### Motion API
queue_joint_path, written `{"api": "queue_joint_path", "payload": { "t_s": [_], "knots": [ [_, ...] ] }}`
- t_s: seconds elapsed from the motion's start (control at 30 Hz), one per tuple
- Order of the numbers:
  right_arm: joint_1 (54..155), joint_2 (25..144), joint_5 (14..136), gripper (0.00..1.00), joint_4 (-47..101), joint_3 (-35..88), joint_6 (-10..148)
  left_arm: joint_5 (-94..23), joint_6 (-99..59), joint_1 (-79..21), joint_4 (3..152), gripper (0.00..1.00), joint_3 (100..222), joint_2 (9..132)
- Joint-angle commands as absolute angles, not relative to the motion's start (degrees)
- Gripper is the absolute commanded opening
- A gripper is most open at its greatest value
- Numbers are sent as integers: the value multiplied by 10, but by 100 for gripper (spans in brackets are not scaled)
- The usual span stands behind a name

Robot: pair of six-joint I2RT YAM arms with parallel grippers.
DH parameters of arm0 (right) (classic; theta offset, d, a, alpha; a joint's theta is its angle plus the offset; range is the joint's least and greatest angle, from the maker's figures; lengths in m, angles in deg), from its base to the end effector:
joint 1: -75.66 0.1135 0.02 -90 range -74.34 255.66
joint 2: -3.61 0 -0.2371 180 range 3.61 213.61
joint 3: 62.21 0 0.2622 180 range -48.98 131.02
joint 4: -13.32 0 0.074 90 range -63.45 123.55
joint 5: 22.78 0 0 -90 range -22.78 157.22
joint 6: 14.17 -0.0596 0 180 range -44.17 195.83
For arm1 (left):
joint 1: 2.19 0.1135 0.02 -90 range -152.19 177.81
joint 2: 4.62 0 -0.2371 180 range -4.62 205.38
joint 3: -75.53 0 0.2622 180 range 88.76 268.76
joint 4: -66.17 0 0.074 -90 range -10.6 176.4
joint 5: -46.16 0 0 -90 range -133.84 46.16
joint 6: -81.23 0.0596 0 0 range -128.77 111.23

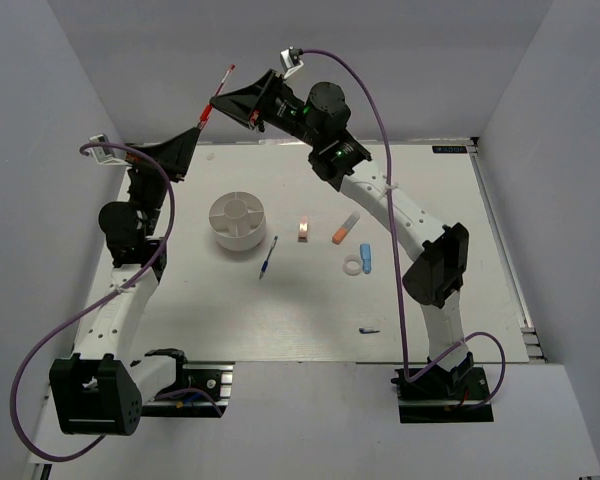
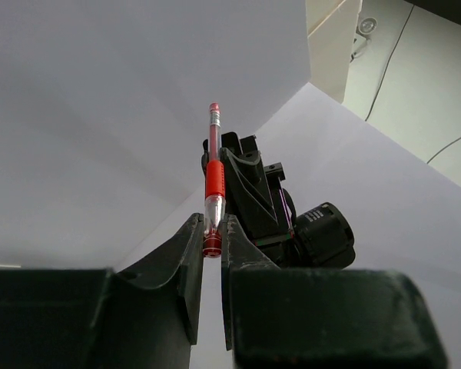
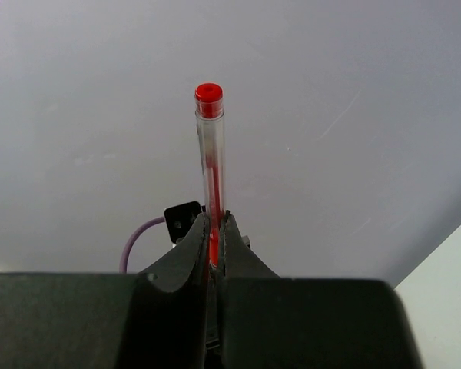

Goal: Sort the stationery into containers
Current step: Close the pen cap on the pen.

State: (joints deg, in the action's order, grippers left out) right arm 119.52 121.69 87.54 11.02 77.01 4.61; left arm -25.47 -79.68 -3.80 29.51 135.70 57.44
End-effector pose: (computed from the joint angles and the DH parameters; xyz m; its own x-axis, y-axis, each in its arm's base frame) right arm 0.3428 0.3581 0.4689 -0.7403 0.5199 -0.4262 -0.5547 -0.1143 0.8242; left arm 0.2776 -0.0266 0.3888 -0.0833 -0.8949 -0.4385 0.6321 0.2927 -0.7175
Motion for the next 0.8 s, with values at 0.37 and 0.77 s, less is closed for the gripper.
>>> {"api": "queue_joint_path", "payload": {
  "t_s": [0.37,0.77],
  "knots": [
    [1231,1194,969,0,46,747,67,-263,-787,-42,306,0,1373,596],
    [1236,1179,998,0,43,719,60,-256,-824,-42,297,0,1371,601]
  ]
}}
